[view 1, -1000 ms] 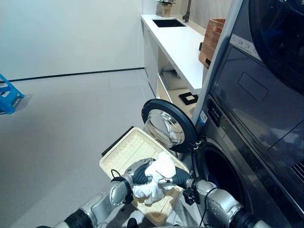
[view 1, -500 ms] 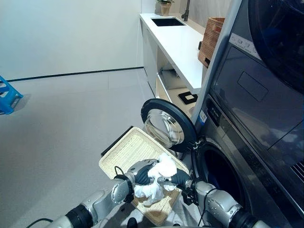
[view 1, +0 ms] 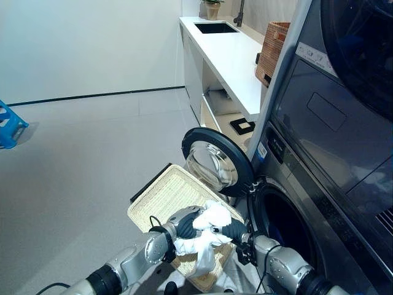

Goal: Put the clothes into the washing machine.

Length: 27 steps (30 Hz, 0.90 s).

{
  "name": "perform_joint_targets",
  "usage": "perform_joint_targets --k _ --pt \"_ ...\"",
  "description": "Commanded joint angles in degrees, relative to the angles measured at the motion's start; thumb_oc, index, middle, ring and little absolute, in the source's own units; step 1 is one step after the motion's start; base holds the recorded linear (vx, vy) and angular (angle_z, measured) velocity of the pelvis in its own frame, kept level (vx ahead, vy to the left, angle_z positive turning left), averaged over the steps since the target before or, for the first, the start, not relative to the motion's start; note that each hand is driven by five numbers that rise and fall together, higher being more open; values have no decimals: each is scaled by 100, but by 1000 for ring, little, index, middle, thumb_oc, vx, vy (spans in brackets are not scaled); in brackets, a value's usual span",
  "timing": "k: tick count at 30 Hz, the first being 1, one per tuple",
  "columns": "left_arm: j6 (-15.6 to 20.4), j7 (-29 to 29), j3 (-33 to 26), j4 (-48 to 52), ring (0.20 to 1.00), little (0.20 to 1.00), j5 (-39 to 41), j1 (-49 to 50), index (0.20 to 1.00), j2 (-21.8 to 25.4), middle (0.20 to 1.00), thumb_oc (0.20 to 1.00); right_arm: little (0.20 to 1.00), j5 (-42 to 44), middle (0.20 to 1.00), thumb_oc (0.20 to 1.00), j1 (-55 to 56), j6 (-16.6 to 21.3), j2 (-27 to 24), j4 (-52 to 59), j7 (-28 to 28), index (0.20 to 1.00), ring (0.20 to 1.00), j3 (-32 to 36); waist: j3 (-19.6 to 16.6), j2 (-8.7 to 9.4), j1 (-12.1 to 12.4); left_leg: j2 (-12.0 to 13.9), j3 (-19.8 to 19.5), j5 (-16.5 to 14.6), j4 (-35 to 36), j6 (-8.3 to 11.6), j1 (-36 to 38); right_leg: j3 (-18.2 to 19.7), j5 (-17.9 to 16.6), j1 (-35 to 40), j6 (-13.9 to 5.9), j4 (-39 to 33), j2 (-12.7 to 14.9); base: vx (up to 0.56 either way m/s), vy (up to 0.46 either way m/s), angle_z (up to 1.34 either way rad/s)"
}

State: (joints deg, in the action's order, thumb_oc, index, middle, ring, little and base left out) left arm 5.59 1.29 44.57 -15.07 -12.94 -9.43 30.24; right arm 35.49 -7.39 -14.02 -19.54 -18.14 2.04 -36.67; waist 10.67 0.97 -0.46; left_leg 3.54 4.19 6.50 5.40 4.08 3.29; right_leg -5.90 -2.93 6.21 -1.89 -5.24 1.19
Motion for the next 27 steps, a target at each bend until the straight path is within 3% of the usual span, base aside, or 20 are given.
perform_joint_targets --k 1,8,17,20,23,27 --pt "130 -431 62 -121 1000 1000 1253 -306 1000 -498 1000 1000 200 471 200 200 -404 536 490 392 132 200 200 76 26 111 103 -610 107 -835 -40 -360 277 -256 132 -129 -449 42 -50 0 0 0" --pt "-341 -838 -300 -234 1000 1000 2184 10 1000 -593 1000 1000 200 608 200 200 -285 525 409 450 160 200 200 251 32 67 92 -624 97 -819 -40 -376 312 -260 122 -103 -430 47 -52 0 0 0" --pt "-929 -691 -819 -521 1000 1000 3065 379 1000 -803 1000 1000 200 667 200 200 -92 599 410 414 98 200 200 516 -4 40 119 -626 85 -783 -40 -376 318 -292 114 -68 -391 32 -49 0 0 0" --pt "-1110 -705 -1012 -561 1000 1000 3594 530 1000 -874 1000 1000 200 718 200 200 12 653 386 424 10 200 200 636 -7 36 128 -623 85 -772 -40 -372 320 -308 106 -62 -380 33 -44 0 0 0" --pt "-1471 -739 -1313 -650 1000 1000 4650 739 1000 -1029 1000 1000 200 748 200 200 142 749 378 351 -88 200 200 826 0 21 133 -617 91 -762 -40 -368 319 -326 100 -53 -369 28 -38 0 0 0" --pt "-1647 -790 -1441 -720 1000 1000 5105 824 1000 -1118 1000 1000 200 750 200 200 181 783 396 314 -144 200 200 898 1 16 137 -617 86 -758 -40 -369 324 -334 93 -50 -362 29 -36 3 -1 3"
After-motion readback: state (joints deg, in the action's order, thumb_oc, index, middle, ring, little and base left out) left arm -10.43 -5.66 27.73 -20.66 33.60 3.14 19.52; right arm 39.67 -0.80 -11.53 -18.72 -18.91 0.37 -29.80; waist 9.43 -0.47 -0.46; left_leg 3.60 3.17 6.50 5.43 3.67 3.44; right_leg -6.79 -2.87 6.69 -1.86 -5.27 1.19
